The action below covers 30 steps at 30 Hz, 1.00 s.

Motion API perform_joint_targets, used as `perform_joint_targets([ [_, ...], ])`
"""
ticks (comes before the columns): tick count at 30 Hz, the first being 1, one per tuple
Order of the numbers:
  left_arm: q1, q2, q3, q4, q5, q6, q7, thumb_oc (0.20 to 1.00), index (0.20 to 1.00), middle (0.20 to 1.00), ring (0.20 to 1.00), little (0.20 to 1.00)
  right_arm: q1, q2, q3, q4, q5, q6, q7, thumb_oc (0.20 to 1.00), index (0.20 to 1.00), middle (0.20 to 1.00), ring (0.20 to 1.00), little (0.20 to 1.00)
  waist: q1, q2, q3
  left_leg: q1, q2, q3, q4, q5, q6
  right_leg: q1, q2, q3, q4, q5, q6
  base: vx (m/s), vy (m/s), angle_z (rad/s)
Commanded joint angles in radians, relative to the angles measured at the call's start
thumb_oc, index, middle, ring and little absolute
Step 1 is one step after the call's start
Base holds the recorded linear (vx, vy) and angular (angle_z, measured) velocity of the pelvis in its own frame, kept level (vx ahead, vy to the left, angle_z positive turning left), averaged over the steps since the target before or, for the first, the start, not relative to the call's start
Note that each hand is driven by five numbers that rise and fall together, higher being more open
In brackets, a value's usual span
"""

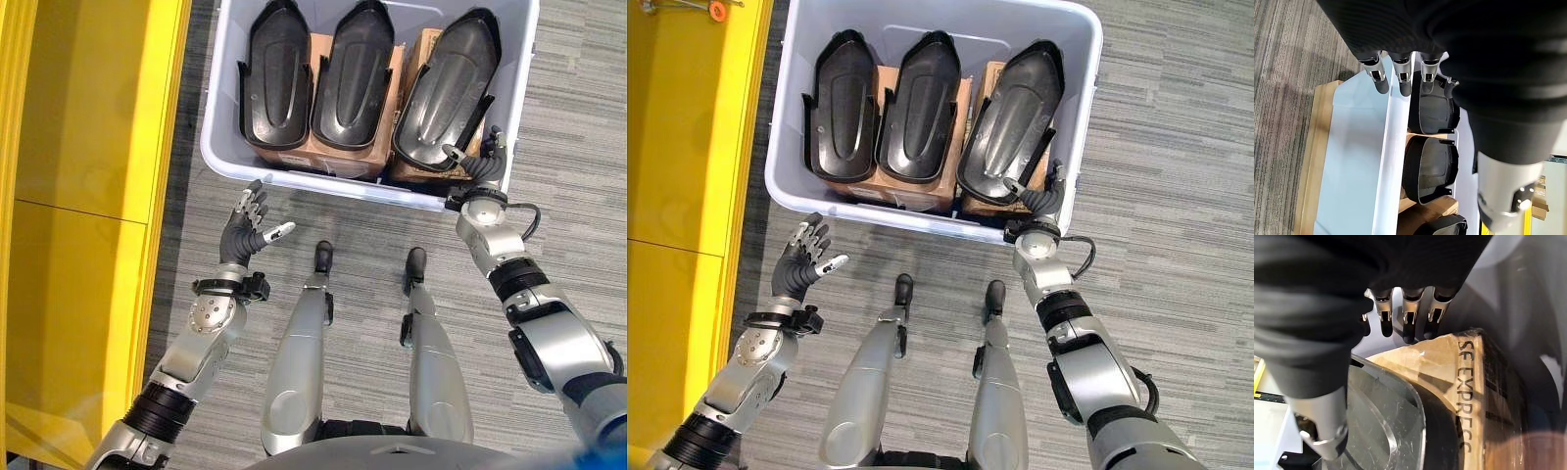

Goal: Move parts from the plastic box to the shelf.

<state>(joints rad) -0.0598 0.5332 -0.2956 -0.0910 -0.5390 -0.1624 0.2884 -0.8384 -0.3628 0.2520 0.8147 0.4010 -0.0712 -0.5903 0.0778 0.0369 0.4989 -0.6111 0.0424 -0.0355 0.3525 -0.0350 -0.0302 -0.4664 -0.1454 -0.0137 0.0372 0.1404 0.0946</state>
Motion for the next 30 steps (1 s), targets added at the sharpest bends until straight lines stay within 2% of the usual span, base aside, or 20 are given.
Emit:
perform_joint_targets([
  [1,0.021,0.034,-0.032,-0.059,-0.009,-0.051,-0.001,1.000,1.000,1.000,1.000,1.000,-0.047,-0.046,-0.014,0.001,0.010,-0.024,-0.001,1.000,1.000,1.000,1.000,1.000,0.014,0.028,-0.011,0.025,-0.004,0.009,-0.081,0.047,-0.013,0.033,-0.029,-0.022,0.170,-0.178,0.033,0.00,0.000,0.00],
  [14,0.004,0.038,-0.042,-0.070,-0.011,-0.058,0.008,1.000,1.000,1.000,1.000,1.000,-0.189,-0.084,0.047,0.135,-0.044,0.015,0.000,1.000,1.000,1.000,1.000,1.000,0.028,0.022,0.004,0.006,-0.010,0.003,-0.072,0.045,-0.012,0.031,-0.028,-0.032,0.168,-0.176,0.035,0.00,0.000,0.01],
  [19,0.000,0.043,-0.042,-0.073,-0.012,-0.061,0.005,1.000,1.000,1.000,1.000,1.000,-0.232,-0.096,0.068,0.233,-0.042,0.033,0.031,1.000,1.000,1.000,1.000,1.000,0.037,0.017,0.014,-0.006,-0.013,-0.003,-0.064,0.044,-0.011,0.031,-0.028,-0.037,0.168,-0.174,0.035,0.01,0.000,0.07],
  [25,-0.015,0.034,-0.045,-0.067,-0.009,-0.068,0.010,1.000,1.000,1.000,1.000,1.000,-0.273,-0.101,0.120,0.348,-0.108,0.067,0.064,1.000,1.000,1.000,1.000,1.000,0.051,0.010,0.021,-0.025,-0.021,-0.010,-0.057,0.042,-0.009,0.028,-0.028,-0.047,0.164,-0.174,0.038,0.00,0.002,0.02],
  [26,-0.019,0.033,-0.046,-0.066,-0.008,-0.069,0.011,1.000,1.000,1.000,1.000,1.000,-0.278,-0.101,0.127,0.365,-0.114,0.071,0.068,0.812,0.812,0.812,0.812,0.812,0.052,0.010,0.021,-0.028,-0.021,-0.011,-0.056,0.042,-0.009,0.027,-0.029,-0.048,0.164,-0.174,0.038,0.01,-0.001,0.03],
  [27,-0.024,0.030,-0.045,-0.063,-0.008,-0.070,0.012,1.000,1.000,1.000,1.000,1.000,-0.283,-0.100,0.131,0.394,-0.122,0.080,0.078,0.523,0.523,0.523,0.523,0.523,0.056,0.010,0.021,-0.036,-0.022,-0.014,-0.052,0.041,-0.009,0.025,-0.029,-0.049,0.166,-0.174,0.038,0.01,-0.002,0.04],
  [28,-0.024,0.030,-0.045,-0.063,-0.008,-0.070,0.012,1.000,1.000,1.000,1.000,1.000,-0.284,-0.100,0.131,0.395,-0.122,0.080,0.078,0.501,0.501,0.501,0.501,0.501,0.055,0.010,0.021,-0.036,-0.022,-0.014,-0.051,0.041,-0.009,0.024,-0.029,-0.049,0.166,-0.174,0.038,0.01,-0.004,0.07],
  [30,-0.026,0.027,-0.041,-0.062,-0.005,-0.069,0.013,1.000,1.000,1.000,1.000,1.000,-0.281,-0.100,0.136,0.420,-0.136,0.087,0.089,0.200,0.200,0.200,0.200,0.200,0.059,0.010,0.021,-0.041,-0.024,-0.017,-0.049,0.039,-0.008,0.024,-0.029,-0.053,0.164,-0.173,0.038,0.00,0.004,0.02],
])
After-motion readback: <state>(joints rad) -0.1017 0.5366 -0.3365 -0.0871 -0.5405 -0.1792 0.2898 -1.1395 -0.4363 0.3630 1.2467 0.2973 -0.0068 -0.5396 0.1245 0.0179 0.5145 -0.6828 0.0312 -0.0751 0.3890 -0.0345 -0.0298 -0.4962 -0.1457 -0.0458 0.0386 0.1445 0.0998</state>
